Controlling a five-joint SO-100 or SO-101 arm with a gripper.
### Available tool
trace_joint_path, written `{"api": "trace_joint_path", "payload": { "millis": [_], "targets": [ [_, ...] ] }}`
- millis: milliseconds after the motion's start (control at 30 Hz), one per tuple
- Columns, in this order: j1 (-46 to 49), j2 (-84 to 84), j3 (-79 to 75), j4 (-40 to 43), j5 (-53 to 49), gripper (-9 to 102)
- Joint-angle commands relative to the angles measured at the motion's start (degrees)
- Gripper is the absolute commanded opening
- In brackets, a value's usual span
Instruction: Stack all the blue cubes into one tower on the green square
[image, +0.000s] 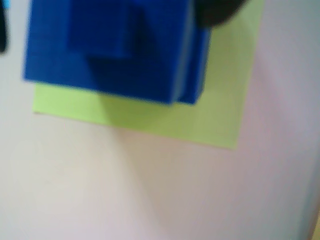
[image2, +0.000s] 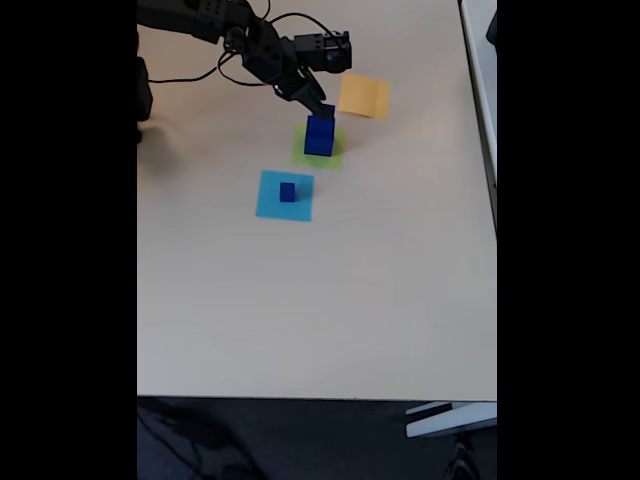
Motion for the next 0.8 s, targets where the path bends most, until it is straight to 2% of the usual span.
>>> {"api": "trace_joint_path", "payload": {
  "millis": [0, 767],
  "targets": [
    [0.44, 0.26, -1.23, 0.18, -0.44, 18],
    [1.23, 0.00, -1.49, 0.09, -1.14, 12]
  ]
}}
